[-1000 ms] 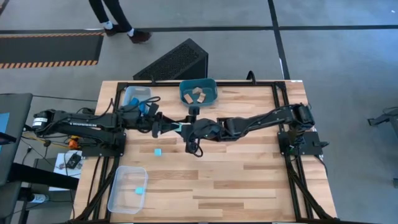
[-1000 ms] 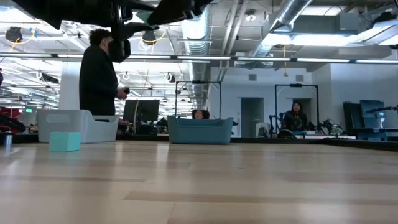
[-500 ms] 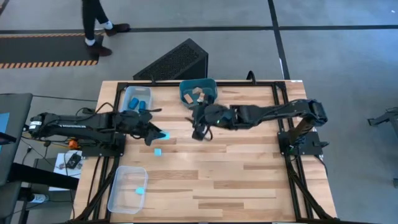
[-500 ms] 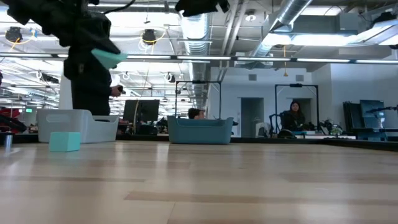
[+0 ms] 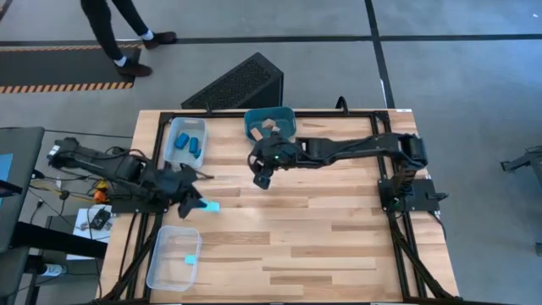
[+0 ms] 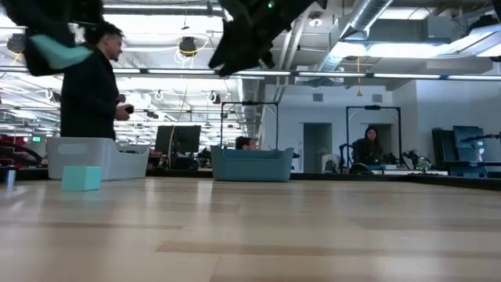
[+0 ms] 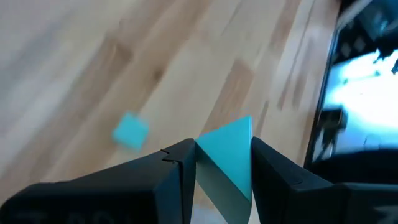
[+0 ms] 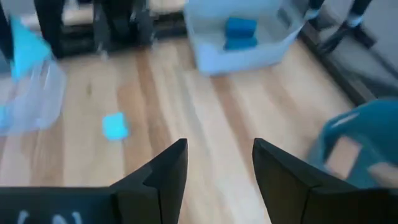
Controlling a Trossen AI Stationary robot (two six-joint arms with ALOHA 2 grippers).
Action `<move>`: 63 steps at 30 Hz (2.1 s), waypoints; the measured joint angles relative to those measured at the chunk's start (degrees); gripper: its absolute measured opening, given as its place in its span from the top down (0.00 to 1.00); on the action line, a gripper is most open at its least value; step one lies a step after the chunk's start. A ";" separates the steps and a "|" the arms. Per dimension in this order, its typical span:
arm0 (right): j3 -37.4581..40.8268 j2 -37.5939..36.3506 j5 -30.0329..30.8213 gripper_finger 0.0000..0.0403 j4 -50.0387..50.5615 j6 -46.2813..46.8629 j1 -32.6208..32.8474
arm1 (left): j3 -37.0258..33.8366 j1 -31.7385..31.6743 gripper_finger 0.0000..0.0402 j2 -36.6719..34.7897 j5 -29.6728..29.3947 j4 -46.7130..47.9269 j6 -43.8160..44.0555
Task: Sort & place blocks by color
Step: Put the right light blue block into the transparent bin, then put the light blue block into the transparent bin
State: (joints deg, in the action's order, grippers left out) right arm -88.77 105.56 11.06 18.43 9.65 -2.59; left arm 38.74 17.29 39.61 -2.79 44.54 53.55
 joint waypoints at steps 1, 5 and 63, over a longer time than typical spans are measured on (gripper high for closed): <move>0.04 0.55 -0.72 0.50 0.43 0.01 0.02 | 0.29 1.68 0.77 0.53 0.01 1.35 1.08; 0.03 2.14 -3.44 0.49 -0.67 2.75 -0.15 | 0.27 8.78 0.77 3.50 0.66 6.43 8.20; -20.53 41.99 -17.62 0.27 -29.66 -16.02 4.55 | 0.29 34.40 0.48 19.62 8.55 4.48 31.74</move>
State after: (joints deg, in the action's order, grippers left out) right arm -109.30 147.55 -6.56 -11.23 -6.36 1.96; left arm 39.03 51.69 59.23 5.76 49.02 85.29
